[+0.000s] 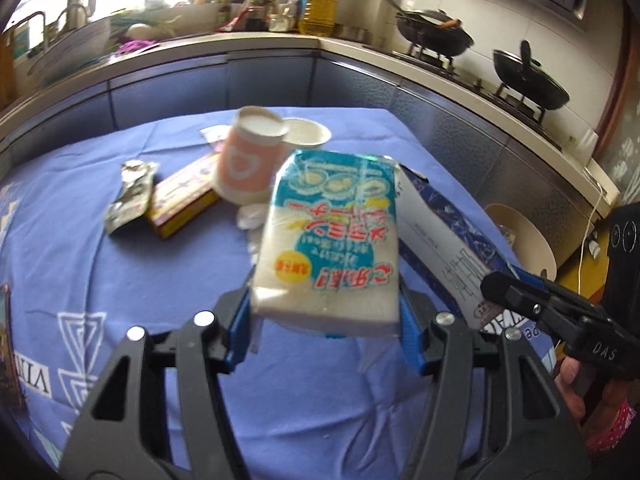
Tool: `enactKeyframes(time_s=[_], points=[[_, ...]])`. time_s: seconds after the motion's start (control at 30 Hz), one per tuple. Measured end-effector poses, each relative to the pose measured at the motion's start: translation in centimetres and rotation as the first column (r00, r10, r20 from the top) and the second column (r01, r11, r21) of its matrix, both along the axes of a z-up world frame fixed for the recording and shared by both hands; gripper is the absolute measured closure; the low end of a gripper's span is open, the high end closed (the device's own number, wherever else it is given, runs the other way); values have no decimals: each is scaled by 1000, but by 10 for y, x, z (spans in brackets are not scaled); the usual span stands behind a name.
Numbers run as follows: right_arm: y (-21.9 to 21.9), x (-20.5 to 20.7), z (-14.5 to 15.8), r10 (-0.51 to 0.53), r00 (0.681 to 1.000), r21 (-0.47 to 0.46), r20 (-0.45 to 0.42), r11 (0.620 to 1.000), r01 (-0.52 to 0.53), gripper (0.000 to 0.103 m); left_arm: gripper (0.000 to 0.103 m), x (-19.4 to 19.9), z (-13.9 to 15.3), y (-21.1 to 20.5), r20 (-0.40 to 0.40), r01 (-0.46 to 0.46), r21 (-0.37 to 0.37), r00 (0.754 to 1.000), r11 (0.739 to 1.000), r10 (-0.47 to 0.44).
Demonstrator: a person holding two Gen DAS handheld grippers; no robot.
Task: Collect trash
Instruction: 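Carry the tissue pack and milk carton in both tools to the beige bin, then open both tools to drop the tissue pack and carton into the bin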
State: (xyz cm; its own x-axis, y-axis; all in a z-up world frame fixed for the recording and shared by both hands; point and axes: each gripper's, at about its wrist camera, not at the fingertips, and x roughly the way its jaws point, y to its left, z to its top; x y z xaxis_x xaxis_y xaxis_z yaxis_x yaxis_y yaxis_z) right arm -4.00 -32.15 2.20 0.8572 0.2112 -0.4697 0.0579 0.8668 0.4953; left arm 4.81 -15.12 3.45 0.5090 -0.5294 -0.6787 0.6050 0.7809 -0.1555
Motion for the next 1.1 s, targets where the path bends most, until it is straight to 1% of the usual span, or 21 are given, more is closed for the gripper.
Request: enactKeyframes(time_s=[0.07, 0.13, 0.23, 0.3, 0.37, 0.5, 0.6, 0.63, 0.7, 0.77, 0.83, 0.87, 0.93, 1.0, 1.1], points=[[-24, -12, -2, -80, 997, 11, 11, 997, 80, 56, 45, -4, 3, -34, 5, 73, 1, 997, 997, -73], [-53, -29, -8, -162, 987, 28, 11, 987, 161, 56, 45, -8, 5, -69, 11, 144, 6, 990, 990, -144], [-94, -52, -16, -271, 963, 44, 3, 962, 271, 56, 45, -13, 2, -127, -11, 251, 10, 968, 968, -251], [-120, -67, -22, -349, 937, 28, -18, 936, 350, 56, 45, -16, -4, -165, -38, 309, 20, 951, 951, -308], [-144, -79, -30, -425, 904, 17, -41, 904, 426, 56, 45, -19, -11, -201, -70, 362, 34, 931, 932, -359], [-189, -100, -46, -551, 825, -33, -122, 833, 552, 56, 45, -31, -27, -270, -134, 456, 93, 887, 885, -443], [-211, -108, -57, -599, 781, -81, -175, 800, 595, 56, 45, -37, -43, -303, -201, 495, 138, 862, 858, -465], [-217, -110, -59, -609, 770, -92, -188, 792, 604, 56, 45, -39, -47, -312, -216, 500, 165, 859, 850, -464], [-225, -111, -63, -616, 758, -105, -214, 786, 609, 56, 45, -40, -56, -326, -252, 509, 210, 853, 835, -457], [-230, -111, -66, -616, 751, -120, -237, 786, 607, 55, 43, -39, -61, -335, -293, 517, 224, 844, 826, -449], [-234, -111, -68, -629, 734, -124, -255, 774, 621, 55, 39, -38, -65, -345, -322, 518, 246, 841, 819, -435], [-236, -111, -68, -638, 727, -115, -253, 767, 632, 55, 34, -37, -67, -349, -335, 520, 250, 838, 817, -430], [-239, -107, -68, -646, 723, -109, -247, 759, 641, 53, 27, -37, -68, -353, -341, 516, 244, 838, 821, -425], [-239, -107, -68, -657, 718, -120, -230, 751, 649, 51, 25, -37, -68, -353, -337, 511, 249, 842, 822, -421], [-239, -104, -67, -662, 719, -120, -210, 747, 654, 50, 25, -37, -67, -351, -337, 513, 237, 840, 825, -425]])
